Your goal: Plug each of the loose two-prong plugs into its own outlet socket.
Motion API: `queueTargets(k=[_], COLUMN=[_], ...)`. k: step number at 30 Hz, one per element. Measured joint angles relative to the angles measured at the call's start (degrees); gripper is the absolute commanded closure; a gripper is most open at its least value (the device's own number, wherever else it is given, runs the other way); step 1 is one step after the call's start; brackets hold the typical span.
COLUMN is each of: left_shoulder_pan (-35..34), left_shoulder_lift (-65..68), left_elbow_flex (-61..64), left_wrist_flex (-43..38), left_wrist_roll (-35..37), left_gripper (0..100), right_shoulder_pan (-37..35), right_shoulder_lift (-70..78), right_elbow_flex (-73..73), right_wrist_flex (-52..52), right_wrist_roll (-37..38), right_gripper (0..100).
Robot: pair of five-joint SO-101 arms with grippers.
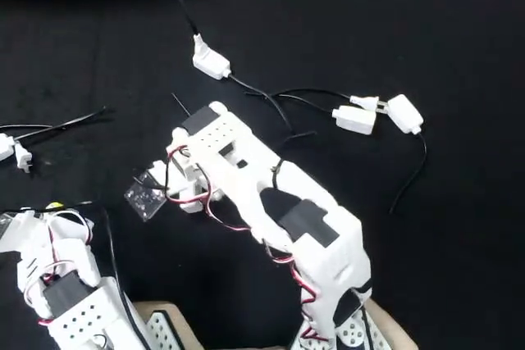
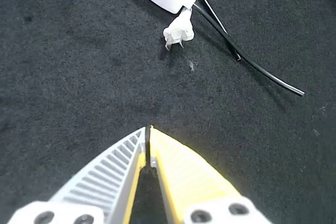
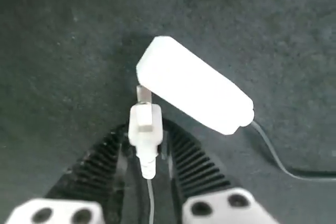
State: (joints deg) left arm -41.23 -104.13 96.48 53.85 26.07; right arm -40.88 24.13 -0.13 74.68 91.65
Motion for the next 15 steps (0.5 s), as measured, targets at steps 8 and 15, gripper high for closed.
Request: queueTargets(k=[8, 15], left_shoulder_pan=[0.0, 1.0], left_shoulder_lift=[0.0, 0.0], left_elbow_flex=[0.0, 0.0], left_wrist_flex=[0.0, 0.0], left_wrist_roll=[0.0, 0.0], left_gripper=[97, 97], right_shoulder_pan=[2.5, 9.8], right_shoulder_lift=[0.0, -0.6], right_elbow_flex=[0.0, 0.0], right_wrist_flex=[0.3, 0.2], right_wrist_roll=[-2.5, -7.1], right_gripper=[98.6, 98.6])
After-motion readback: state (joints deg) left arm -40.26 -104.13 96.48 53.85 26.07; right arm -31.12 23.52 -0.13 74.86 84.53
